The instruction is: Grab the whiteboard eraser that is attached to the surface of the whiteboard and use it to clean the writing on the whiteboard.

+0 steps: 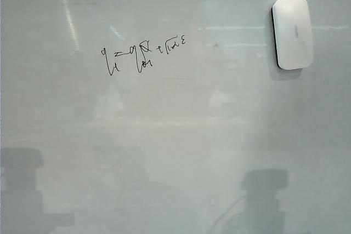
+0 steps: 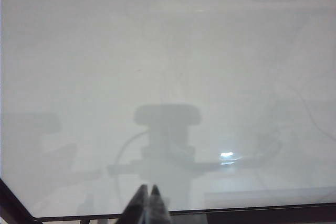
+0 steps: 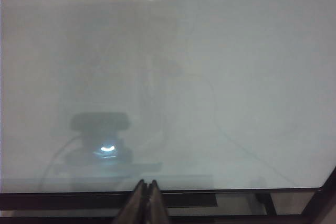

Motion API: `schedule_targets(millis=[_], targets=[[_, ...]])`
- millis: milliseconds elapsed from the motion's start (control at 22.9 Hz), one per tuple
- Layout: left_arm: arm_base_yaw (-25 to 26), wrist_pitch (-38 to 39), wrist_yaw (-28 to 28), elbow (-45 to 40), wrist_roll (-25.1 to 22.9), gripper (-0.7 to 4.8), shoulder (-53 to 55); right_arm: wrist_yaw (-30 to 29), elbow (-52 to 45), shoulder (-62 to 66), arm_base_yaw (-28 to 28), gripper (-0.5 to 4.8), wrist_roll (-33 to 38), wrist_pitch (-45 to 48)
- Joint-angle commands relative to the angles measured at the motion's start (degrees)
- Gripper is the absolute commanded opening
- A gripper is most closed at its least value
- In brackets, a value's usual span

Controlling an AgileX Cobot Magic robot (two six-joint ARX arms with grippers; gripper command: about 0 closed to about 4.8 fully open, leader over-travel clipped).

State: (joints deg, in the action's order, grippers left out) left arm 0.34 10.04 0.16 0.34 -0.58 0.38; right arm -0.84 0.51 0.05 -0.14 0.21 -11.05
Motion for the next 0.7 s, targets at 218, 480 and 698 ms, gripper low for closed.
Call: schedule_targets(millis=[218, 480, 698], targets=[[-0.04, 0.59, -0.24, 0.17, -0.07, -0.03, 0.04, 0.85, -0.37, -0.04, 0.02, 0.03, -0.02, 0.52], [-0.09, -4.13, 2.95, 4.37, 0.04, -0.03, 0.04, 0.61, 4.35, -0.04, 0.07, -0.01, 16.0, 4.79], [-0.09, -5.18, 6.82, 14.21, 5.88, -0.03, 0.04, -10.62, 15.98, -0.02, 0.07, -0.02, 23.37, 4.09]])
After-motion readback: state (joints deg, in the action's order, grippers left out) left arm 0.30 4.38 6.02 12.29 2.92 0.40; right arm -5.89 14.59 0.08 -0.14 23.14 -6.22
